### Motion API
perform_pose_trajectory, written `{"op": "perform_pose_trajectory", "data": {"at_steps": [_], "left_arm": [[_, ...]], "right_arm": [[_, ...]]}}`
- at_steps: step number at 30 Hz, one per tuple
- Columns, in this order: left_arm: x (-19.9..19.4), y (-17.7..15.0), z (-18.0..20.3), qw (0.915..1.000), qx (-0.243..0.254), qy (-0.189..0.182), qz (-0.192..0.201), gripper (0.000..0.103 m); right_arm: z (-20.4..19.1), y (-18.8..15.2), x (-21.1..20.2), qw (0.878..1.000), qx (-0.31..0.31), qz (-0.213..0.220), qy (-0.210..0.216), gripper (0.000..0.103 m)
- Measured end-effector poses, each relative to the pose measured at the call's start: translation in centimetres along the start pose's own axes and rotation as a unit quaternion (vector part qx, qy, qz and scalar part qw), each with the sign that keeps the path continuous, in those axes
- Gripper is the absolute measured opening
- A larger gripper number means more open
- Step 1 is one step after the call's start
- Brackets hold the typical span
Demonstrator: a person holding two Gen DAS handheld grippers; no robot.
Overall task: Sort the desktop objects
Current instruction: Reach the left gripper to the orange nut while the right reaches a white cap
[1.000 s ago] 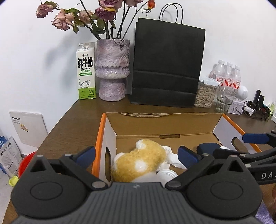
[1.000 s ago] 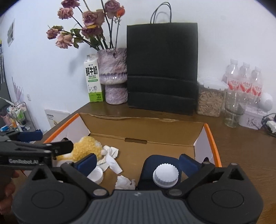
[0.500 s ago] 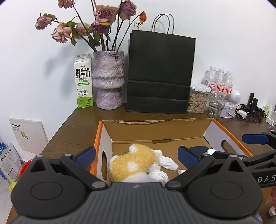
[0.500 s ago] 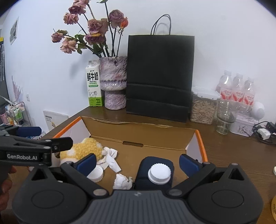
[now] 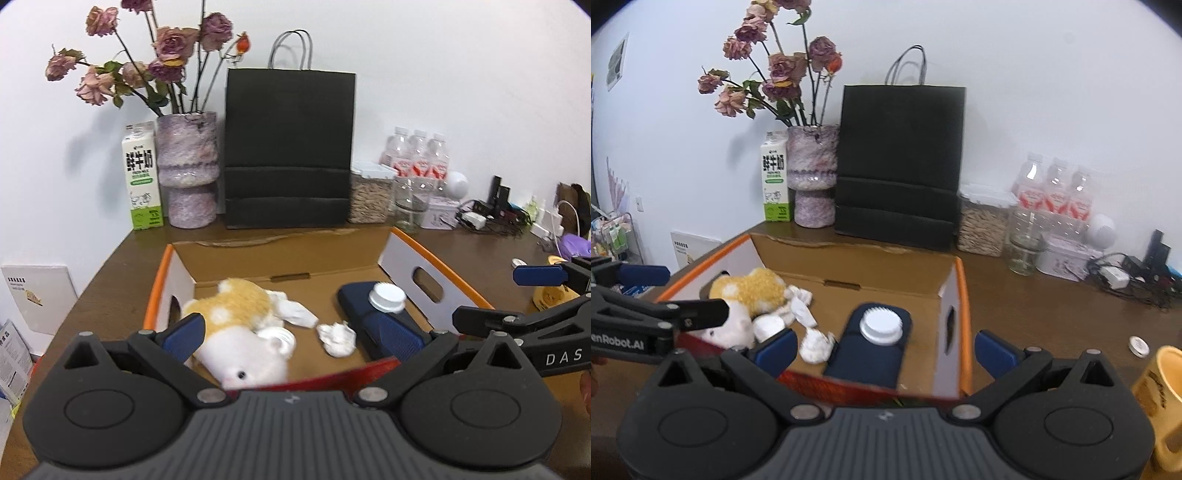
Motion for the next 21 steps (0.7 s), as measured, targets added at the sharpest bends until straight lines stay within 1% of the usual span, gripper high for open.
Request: {"op": "perform_pose_trajectory", "data": {"at_steps": [5,7,9,13,14,17,19,21], "left_arm": [[-0.1,-0.9,1.7,0.9999,0.005,-0.010,-0.011,0.103],[0.0,-1.3,2.4,0.9997,0.006,-0.015,-0.018,0.101],[0.1,-1.7,2.9,0.9995,0.007,-0.018,-0.025,0.096],[0.4,-2.3,3.7,0.9989,0.005,-0.026,-0.039,0.095],[0.5,-2.4,3.9,0.9988,0.006,-0.027,-0.041,0.094],[0.6,-2.8,4.4,0.9983,0.009,-0.032,-0.049,0.085],[0.6,-3.0,4.7,0.9979,0.010,-0.035,-0.053,0.082],[0.7,-3.2,4.9,0.9976,0.010,-0.038,-0.057,0.072]], "right_arm": [[2.4,-1.9,-1.2,1.000,0.004,-0.010,-0.016,0.102],[3.4,-2.8,-1.4,1.000,0.005,-0.016,-0.021,0.102],[4.2,-3.7,-1.6,0.999,0.007,-0.023,-0.025,0.101],[5.4,-5.7,-1.4,0.999,0.008,-0.039,-0.029,0.099],[5.6,-6.0,-1.3,0.999,0.009,-0.043,-0.029,0.097],[6.2,-7.0,-0.9,0.998,0.012,-0.056,-0.027,0.094],[6.3,-7.6,-0.8,0.998,0.013,-0.061,-0.022,0.092],[6.3,-7.8,-0.7,0.998,0.015,-0.062,-0.018,0.088]]}}
Point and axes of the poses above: each gripper's, at about its wrist camera, not at the fingertips, and x roughly the way its jaws point, z to its right, y to its top, the point moved 4 cm from there along x, roughly the way its jaws point, and after that the axes turned 13 degrees about x, right-handed, at the moved point
